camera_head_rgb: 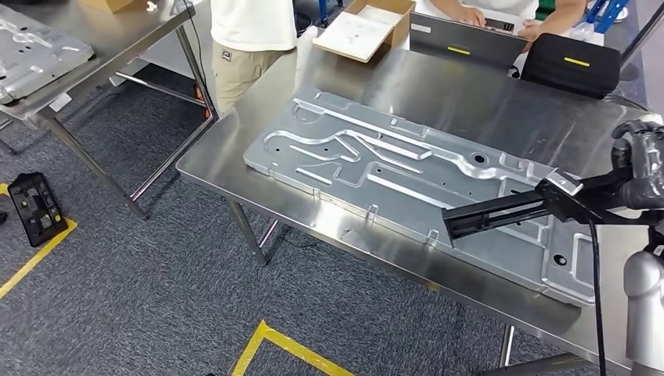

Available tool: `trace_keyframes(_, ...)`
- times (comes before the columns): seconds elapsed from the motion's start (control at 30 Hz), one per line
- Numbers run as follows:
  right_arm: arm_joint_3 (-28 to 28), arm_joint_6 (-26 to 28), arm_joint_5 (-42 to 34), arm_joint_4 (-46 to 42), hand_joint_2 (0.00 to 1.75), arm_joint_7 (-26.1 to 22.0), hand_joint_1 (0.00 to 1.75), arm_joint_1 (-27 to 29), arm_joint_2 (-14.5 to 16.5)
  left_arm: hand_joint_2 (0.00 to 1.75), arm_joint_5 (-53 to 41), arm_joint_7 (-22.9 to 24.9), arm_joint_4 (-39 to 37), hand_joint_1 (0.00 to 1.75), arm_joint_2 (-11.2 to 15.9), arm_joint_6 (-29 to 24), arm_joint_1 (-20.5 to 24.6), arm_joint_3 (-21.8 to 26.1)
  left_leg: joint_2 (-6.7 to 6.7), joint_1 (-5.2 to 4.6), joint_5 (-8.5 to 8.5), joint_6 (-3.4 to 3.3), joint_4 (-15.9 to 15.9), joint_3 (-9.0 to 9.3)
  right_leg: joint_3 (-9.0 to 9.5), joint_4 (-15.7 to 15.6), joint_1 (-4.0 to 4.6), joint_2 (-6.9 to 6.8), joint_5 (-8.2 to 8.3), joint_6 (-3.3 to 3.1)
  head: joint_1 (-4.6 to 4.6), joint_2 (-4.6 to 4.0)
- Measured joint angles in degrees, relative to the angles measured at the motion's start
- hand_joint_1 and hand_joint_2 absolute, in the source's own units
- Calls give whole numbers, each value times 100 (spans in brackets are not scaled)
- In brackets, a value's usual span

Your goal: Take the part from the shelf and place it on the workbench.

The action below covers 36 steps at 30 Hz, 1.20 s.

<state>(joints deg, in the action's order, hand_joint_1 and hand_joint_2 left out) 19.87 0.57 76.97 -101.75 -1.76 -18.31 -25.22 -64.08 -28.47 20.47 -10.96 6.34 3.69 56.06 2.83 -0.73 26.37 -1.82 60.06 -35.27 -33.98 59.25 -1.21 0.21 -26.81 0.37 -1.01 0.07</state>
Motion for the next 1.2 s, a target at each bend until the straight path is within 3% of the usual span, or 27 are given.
trace_keyframes(0.07, 106, -58, 32, 31, 175, 75, 175, -18, 22, 175, -2, -14, -1, 0, 4, 0, 4, 5, -144, 19, 303, 61, 491, -213, 11, -22, -16, -37, 13, -56, 0, 0)
trace_keyframes(0.13, 220, -172, 42, 75, 175, 152, 175, -20, 56, 175, -6, -19, -2, 0, 3, 0, 8, 8, -219, 51, 620, 99, 1213, -541, 5, -19, -12, -72, 11, -72, 1, 0)
trace_keyframes(0.17, 275, -256, 32, 104, 175, 199, 175, -21, 79, 175, -10, -20, -2, 0, 3, 0, 4, 10, -232, 62, 669, 107, 1430, -639, 4, -17, -9, -88, 10, -73, 1, 0)
trace_keyframes(0.2, 327, -347, 6, 133, 175, 244, 175, -21, 102, 175, -14, -21, -2, 0, 4, 0, 1, 12, -239, 67, 614, 105, 1444, -641, 5, -15, -7, -101, 9, -72, 1, 0)
trace_keyframes(0.23, 379, -439, -38, 162, 175, 283, 175, -21, 124, 175, -18, -21, -2, 0, 6, 0, -1, 15, -242, 70, 460, 93, 1228, -529, 9, -13, -7, -110, 8, -70, 1, 0)
trace_keyframes(0.3, 475, -580, -177, 207, 175, 321, 175, -24, 159, 175, -22, -21, -2, 0, 17, 0, 5, 22, -253, 57, 120, 40, 460, -133, 18, -10, 3, -124, 1, -54, 1, 0)
trace_keyframes(0.37, 572, -740, -406, 246, 175, 310, 175, -28, 187, 175, -31, -22, -2, 0, 31, 0, 15, 37, -262, 34, -4, -7, -45, 118, 9, -5, 21, -131, 0, -8, 0, 0)
trace_keyframes(0.47, 691, -1000, -922, 313, 175, 116, 175, 9, 213, 175, -42, -29, -2, 0, 39, 1, 12, 59, -252, 30, -24, -71, -169, 160, 6, -16, 11, -139, 7, 94, 0, 0)
trace_keyframes(0.53, 743, -1041, -1181, 348, 175, -51, 175, 53, 202, 175, -37, -45, -2, 0, 45, 2, 12, 77, -249, 54, -73, -139, -248, 194, -60, 157, -6, -112, -134, 146, -1, 0)
trace_keyframes(0.63, 816, -1025, -1327, 399, 175, -164, 175, 104, 180, 175, -37, -66, -2, 0, 60, 7, 17, 125, -246, 61, -93, -185, -281, 208, -534, 1154, -15, -60, -647, 195, -1, 0)
trace_keyframes(0.67, 824, -1021, -1342, 419, 175, -179, 175, 130, 177, 175, -37, -68, -2, 0, 63, 9, 16, 138, -242, 58, -89, -186, -277, 209, -681, 1441, -18, -56, -730, 209, -1, 0)
trace_keyframes(0.7, 825, -1017, -1352, 435, 175, -189, 175, 155, 177, 175, -37, -69, -2, 0, 64, 10, 15, 146, -239, 57, -84, -185, -270, 210, -736, 1526, -22, -54, -695, 218, -2, 0)
trace_keyframes(0.73, 826, -1012, -1359, 445, 175, -195, 175, 172, 176, 175, -39, -69, -2, 0, 64, 11, 15, 150, -233, 59, -73, -177, -255, 212, -668, 1363, -30, -54, -540, 223, -2, 0)
trace_keyframes(0.8, 834, -998, -1367, 454, 175, -198, 175, 181, 171, 175, -43, -71, -2, 0, 64, 14, 16, 152, -221, 61, -35, -141, -202, 209, -315, 634, -45, -48, -156, 225, -2, 0)
trace_keyframes(0.87, 845, -987, -1369, 460, 175, -200, 175, 186, 162, 175, -46, -73, -2, 0, 64, 15, 21, 153, -206, 46, 5, -88, -143, 189, -73, 116, -27, -30, 16, 185, 0, 0)
trace_keyframes(0.97, 859, -982, -1369, 469, 175, -198, 175, 199, 157, 175, -46, -75, -2, 0, 64, 15, 24, 153, -197, 32, 16, -41, -130, 176, -57, 44, 4, -24, 15, 123, 2, 0)
trace_keyframes(1.2, 861, -983, -1369, 469, 175, -198, 175, 202, 157, 175, -46, -75, -2, 0, 64, 15, 22, 153, -196, 34, 13, -32, -138, 178, -59, 49, 7, -23, 12, 109, 1, 0)
